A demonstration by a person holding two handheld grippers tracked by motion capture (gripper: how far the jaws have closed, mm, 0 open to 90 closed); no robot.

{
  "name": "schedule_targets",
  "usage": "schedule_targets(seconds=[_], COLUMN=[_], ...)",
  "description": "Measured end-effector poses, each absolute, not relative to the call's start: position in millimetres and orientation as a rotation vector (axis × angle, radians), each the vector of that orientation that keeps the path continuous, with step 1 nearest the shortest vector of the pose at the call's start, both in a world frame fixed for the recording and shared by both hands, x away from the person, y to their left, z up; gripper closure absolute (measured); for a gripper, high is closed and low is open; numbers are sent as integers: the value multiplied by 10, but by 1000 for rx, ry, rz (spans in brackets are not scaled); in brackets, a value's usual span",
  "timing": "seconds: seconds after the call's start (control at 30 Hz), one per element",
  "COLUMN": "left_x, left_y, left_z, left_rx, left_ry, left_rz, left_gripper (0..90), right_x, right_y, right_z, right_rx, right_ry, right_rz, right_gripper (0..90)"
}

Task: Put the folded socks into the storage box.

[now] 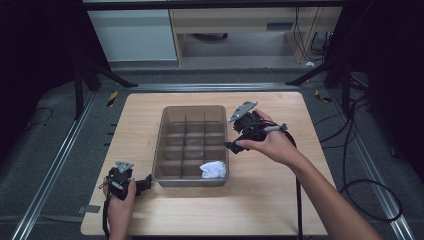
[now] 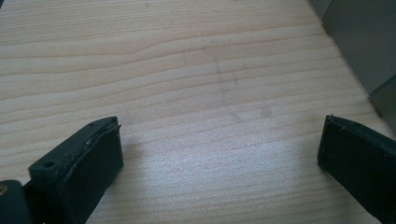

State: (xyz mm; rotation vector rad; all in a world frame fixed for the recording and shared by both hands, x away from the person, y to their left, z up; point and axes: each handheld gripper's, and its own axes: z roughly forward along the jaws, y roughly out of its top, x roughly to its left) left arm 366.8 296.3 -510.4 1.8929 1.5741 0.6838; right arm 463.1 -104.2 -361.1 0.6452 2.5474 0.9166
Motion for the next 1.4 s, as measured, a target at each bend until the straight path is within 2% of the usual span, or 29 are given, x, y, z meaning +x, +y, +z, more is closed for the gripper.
schedule_targets(seconds=[0.83, 1.4], left_x=[3666, 3665], left_y=[2958, 2954], left_z=[-5105, -5107], left_rx=[1891, 1885], left_ry=[1575, 1576], left_rz=[685, 686], left_gripper=[0, 0], right_x=[4686, 4607], right_y=[-1619, -2000], right_z=[-3731, -4055], right_rx=[929, 1060], right_ry=[2324, 2265], right_rz=[1008, 987], right_gripper=[63, 65])
